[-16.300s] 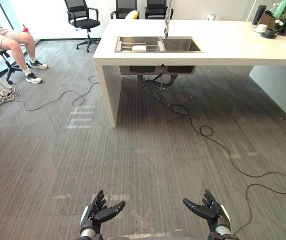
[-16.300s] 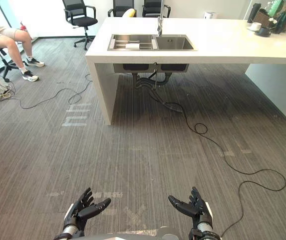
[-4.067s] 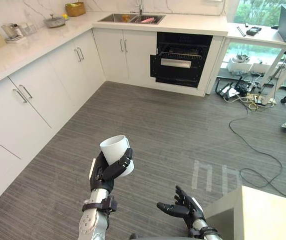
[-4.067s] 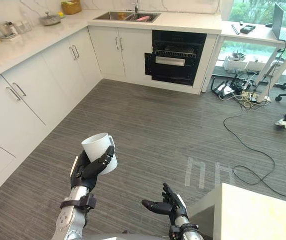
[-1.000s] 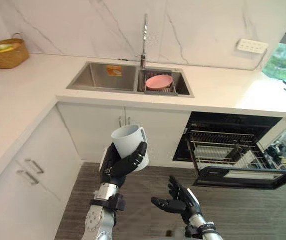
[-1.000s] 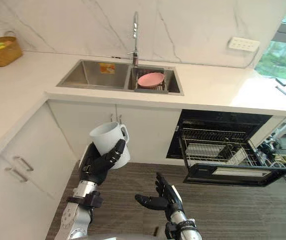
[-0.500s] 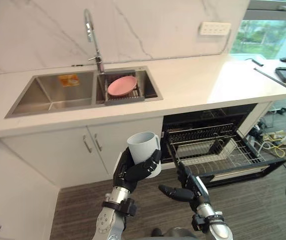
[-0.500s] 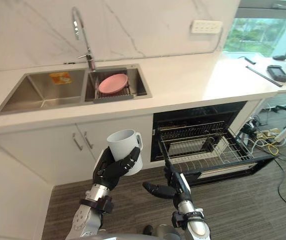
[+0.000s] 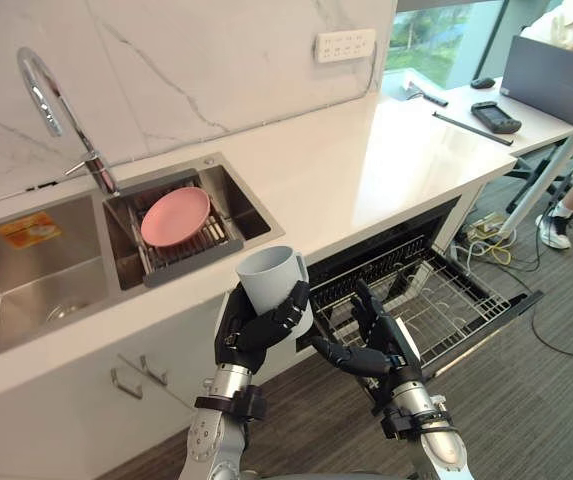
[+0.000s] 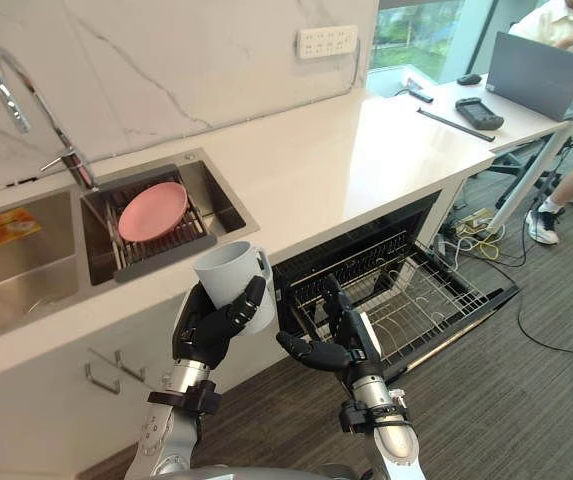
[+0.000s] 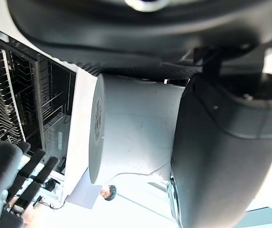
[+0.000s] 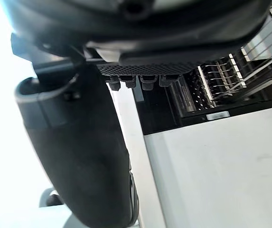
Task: Walk over to the sink, pick up the cup, carry it to the dishwasher, place the cup inside the dishwasher, then close the dishwasher door
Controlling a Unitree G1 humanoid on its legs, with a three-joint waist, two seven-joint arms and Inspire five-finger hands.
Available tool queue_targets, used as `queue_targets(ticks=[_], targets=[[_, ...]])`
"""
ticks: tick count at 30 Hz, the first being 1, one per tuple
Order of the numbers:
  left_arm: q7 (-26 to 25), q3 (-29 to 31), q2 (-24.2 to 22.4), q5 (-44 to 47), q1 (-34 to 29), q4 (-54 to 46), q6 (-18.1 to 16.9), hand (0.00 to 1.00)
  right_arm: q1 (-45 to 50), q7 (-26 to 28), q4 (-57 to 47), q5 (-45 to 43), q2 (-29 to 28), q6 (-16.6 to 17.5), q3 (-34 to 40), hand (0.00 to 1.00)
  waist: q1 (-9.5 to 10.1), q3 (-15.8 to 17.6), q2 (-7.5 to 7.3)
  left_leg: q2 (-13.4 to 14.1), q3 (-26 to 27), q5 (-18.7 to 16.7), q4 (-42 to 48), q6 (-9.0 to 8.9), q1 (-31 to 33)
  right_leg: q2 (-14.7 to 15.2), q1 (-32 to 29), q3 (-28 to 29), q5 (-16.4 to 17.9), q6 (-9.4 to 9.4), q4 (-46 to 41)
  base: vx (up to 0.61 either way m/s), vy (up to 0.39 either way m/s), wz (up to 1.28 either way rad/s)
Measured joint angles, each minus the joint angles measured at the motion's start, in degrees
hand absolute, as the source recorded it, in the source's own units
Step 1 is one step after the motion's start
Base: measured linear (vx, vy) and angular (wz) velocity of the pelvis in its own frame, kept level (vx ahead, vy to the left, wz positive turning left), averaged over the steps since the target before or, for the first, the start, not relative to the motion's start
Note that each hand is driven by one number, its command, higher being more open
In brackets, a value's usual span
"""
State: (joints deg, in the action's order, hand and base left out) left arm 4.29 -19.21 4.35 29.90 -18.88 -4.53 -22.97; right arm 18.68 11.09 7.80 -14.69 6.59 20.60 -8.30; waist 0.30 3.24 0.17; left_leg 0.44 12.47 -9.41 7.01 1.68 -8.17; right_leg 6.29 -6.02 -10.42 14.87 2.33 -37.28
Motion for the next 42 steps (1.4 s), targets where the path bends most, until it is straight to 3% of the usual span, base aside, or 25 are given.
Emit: queue_targets(ticks=[1,3,5,6,8,14,16,19,25,31,42], targets=[[-0.2,0.6,0.6,0.0,0.0,-0.1,0.0,0.00,0.0,0.9,0.0,-0.6,-0.3,0.0,-0.1,1.00,-0.33,-0.2,-0.36,0.0,0.6,-0.3,-1.0,0.30,-1.4,2.6,-1.5,-3.0,0.9,-0.45,-1.9,0.11,0.063,-0.15],[0.0,1.7,1.6,0.4,0.3,-0.3,-0.4,0.00,-0.4,2.4,0.0,-1.2,-0.5,0.2,-0.1,1.00,-0.38,-0.3,-1.76,0.6,0.9,-1.2,-0.9,-0.23,-1.6,4.6,-3.5,-5.8,0.6,-0.27,2.0,0.14,-0.010,-0.18],[0.0,3.5,2.4,1.1,0.3,-0.2,-0.5,0.00,-0.9,3.4,0.1,-1.3,-0.7,0.2,-0.2,1.00,0.16,0.8,-3.69,0.8,2.3,-2.8,0.0,-1.58,-2.5,5.5,-3.9,-8.6,-3.0,-0.36,10.4,0.16,-0.107,-0.34],[-0.2,4.2,2.4,1.8,0.3,0.6,-0.3,0.00,-1.2,4.1,0.8,-2.0,-0.2,0.3,-0.4,1.00,-0.02,1.2,-3.49,2.1,2.5,-4.3,2.1,-2.51,-2.9,4.1,-2.3,-9.0,-5.4,-1.33,12.1,0.14,-0.106,-0.38],[-0.4,4.1,2.2,1.7,0.7,0.5,-0.3,0.00,-1.6,4.4,0.6,-3.0,1.2,0.3,-0.5,1.00,-0.17,1.7,-1.97,4.2,3.0,-5.3,2.9,-3.58,-2.7,1.5,-1.6,-8.6,-6.0,-2.22,14.2,0.13,-0.095,-0.34],[-0.6,3.5,1.1,1.4,2.8,0.5,-0.7,0.00,-1.9,4.2,-0.3,-3.3,2.2,0.2,-0.7,1.00,-0.28,2.3,-0.36,6.8,3.9,-5.3,6.3,-3.56,-0.9,-2.7,1.0,-7.5,-9.5,-3.05,22.6,0.04,-0.048,-0.19],[-1.6,3.7,0.7,0.2,2.8,0.2,-0.8,0.00,-1.9,4.7,-2.1,-3.2,2.3,-0.1,-1.1,1.00,0.56,2.9,0.93,7.9,2.9,-5.3,12.3,-3.51,0.6,-4.3,4.5,-5.9,-12.4,-3.70,28.7,0.01,-0.046,-0.36],[-1.8,4.4,-0.1,-0.1,2.5,-1.3,-1.1,0.00,-2.5,4.9,-3.8,-3.3,2.5,-0.1,-0.8,1.00,0.48,1.9,2.50,7.7,1.2,-4.7,11.1,-2.73,0.4,-5.9,6.2,-4.4,-15.7,-3.88,34.5,0.03,-0.015,-0.32],[-1.4,4.1,-1.1,-0.7,2.9,-3.7,-1.0,0.00,-2.6,5.1,-4.0,-5.5,1.9,-0.1,1.2,1.00,-0.35,1.8,2.65,6.4,0.7,-2.2,3.2,-2.84,-2.4,-6.5,6.9,-3.4,-18.9,-3.81,38.6,0.02,0.018,-0.12],[-2.0,4.1,-0.2,-5.5,3.3,-3.7,-1.0,0.00,-2.4,7.0,-5.0,-10.1,0.8,-0.1,1.7,1.00,-0.52,1.8,2.63,5.7,0.7,-2.1,-0.5,-2.81,-3.4,-6.8,6.8,-2.7,-21.6,-3.63,41.1,-0.05,0.065,-0.04],[-6.5,3.8,1.3,-11.0,6.6,-1.4,-1.2,0.00,0.1,12.9,-14.5,-12.9,-1.2,-0.1,1.2,1.00,-1.24,2.6,1.22,4.1,3.4,-3.7,1.0,-2.01,-2.4,-5.5,5.4,0.9,-24.6,-2.86,42.3,-0.08,0.058,-0.18]])
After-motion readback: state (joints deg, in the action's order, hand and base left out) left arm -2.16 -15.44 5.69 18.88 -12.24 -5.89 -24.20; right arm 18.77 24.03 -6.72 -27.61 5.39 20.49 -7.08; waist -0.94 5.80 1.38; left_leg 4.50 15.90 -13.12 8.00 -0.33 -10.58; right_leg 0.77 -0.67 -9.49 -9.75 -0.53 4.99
